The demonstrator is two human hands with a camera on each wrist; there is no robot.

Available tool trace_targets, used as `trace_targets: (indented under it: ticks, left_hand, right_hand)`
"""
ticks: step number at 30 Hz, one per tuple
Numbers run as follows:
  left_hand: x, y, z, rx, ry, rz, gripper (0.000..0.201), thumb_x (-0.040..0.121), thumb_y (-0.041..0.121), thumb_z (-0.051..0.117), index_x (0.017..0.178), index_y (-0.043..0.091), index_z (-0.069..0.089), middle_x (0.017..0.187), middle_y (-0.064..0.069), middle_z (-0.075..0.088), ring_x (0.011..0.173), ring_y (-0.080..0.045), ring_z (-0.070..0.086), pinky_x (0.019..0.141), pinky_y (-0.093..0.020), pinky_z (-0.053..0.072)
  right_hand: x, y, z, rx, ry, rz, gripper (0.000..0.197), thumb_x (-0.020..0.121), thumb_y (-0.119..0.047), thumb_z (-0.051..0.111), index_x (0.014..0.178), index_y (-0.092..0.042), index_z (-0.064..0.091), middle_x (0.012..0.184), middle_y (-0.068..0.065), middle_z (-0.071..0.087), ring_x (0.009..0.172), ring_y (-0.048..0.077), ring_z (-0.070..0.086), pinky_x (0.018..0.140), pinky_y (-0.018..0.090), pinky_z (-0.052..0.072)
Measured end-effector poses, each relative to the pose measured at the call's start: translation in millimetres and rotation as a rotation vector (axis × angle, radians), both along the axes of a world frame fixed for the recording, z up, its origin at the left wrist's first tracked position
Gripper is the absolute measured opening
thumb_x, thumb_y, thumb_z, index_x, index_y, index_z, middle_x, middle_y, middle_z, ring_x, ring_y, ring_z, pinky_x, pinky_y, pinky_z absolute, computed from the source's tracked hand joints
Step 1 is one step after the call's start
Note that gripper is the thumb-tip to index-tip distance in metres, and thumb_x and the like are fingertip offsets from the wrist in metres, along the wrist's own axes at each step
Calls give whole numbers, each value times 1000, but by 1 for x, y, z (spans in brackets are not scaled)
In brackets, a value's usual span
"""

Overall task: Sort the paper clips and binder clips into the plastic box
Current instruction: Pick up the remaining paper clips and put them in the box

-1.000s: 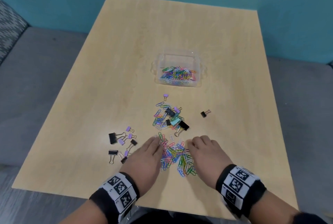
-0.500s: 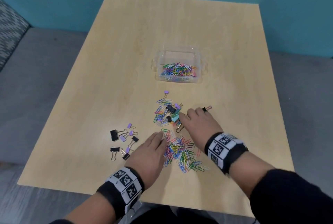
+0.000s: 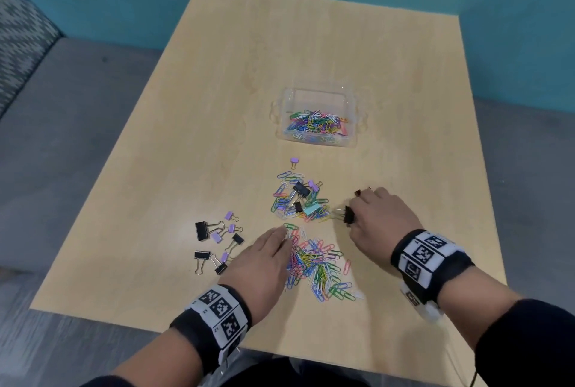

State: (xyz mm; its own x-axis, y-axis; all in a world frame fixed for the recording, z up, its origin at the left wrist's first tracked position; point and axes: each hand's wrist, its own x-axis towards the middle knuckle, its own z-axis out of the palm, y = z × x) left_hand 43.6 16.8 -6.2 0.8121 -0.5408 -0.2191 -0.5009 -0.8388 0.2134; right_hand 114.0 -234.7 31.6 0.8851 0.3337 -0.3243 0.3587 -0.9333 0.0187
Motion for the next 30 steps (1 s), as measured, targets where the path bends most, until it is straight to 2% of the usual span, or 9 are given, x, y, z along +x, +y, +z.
trace_targets:
  ticks: [3, 7, 10, 13, 16, 20, 22, 26, 30]
  left_hand:
    - [3, -2, -2, -13, 21, 10, 55, 79, 27, 65, 128, 4, 52, 134, -17, 51, 123, -32, 50, 94, -41, 50]
    - [13, -10, 2, 13, -1, 52, 50, 88, 27, 38, 133, 6, 43, 142, -17, 40, 133, -35, 35, 103, -44, 41]
    - [19, -14, 2, 26, 27, 75, 56, 85, 29, 23, 132, 5, 43, 141, -20, 42, 134, -36, 35, 104, -44, 39]
    - [24, -13, -6, 42, 51, 54, 54, 88, 31, 24, 131, 5, 43, 139, -19, 42, 135, -35, 32, 104, -44, 38]
    - [26, -11, -8, 41, 40, 43, 51, 91, 33, 24, 130, 6, 43, 134, -16, 45, 131, -33, 35, 104, -44, 38]
    - [27, -16, 0, 13, -33, 89, 50, 89, 37, 29, 128, 11, 47, 122, -9, 53, 114, -30, 48, 91, -40, 47]
    - [31, -22, 3, 50, -51, 100, 50, 90, 38, 29, 130, 13, 45, 120, -8, 52, 108, -30, 47, 86, -40, 47]
    - [36, -28, 9, 120, -41, 97, 43, 93, 36, 39, 131, 14, 44, 122, -8, 48, 106, -30, 46, 84, -41, 43]
    - [27, -15, 11, 51, -18, -1, 33, 91, 32, 32, 108, 16, 55, 110, -7, 54, 96, -30, 50, 75, -40, 48]
  right_hand:
    - [-12, -18, -2, -22, -11, -131, 28, 81, -34, 51, 101, -17, 58, 101, 5, 58, 93, 28, 49, 72, 40, 46]
    - [-31, 2, -11, 117, -30, 38, 46, 73, -17, 63, 117, -6, 56, 114, 14, 58, 102, 35, 52, 79, 45, 51]
    - [-32, 28, -20, 174, 22, 196, 56, 75, -13, 54, 128, -1, 47, 125, 17, 52, 116, 36, 47, 94, 46, 46]
    - [-26, 44, -24, 146, 59, 157, 59, 77, -17, 50, 134, -2, 43, 126, 13, 50, 116, 33, 46, 89, 43, 47]
    - [-27, 51, -25, 107, 58, 132, 58, 75, -16, 55, 131, -3, 45, 117, 11, 52, 105, 32, 48, 78, 42, 47]
    - [-38, 55, -21, 101, 34, 170, 37, 70, -17, 60, 106, -11, 56, 96, 7, 55, 85, 29, 49, 61, 39, 43]
    - [-38, 57, -19, 107, 23, 142, 29, 71, -16, 57, 100, -13, 56, 95, 6, 55, 84, 29, 49, 62, 39, 42]
    - [-37, 59, -23, 119, 38, 101, 47, 74, -16, 48, 121, -9, 49, 113, 7, 52, 100, 30, 48, 72, 40, 46]
    - [-55, 52, -21, 168, 67, 153, 44, 73, -14, 49, 116, -12, 53, 114, 6, 54, 101, 30, 52, 71, 38, 51]
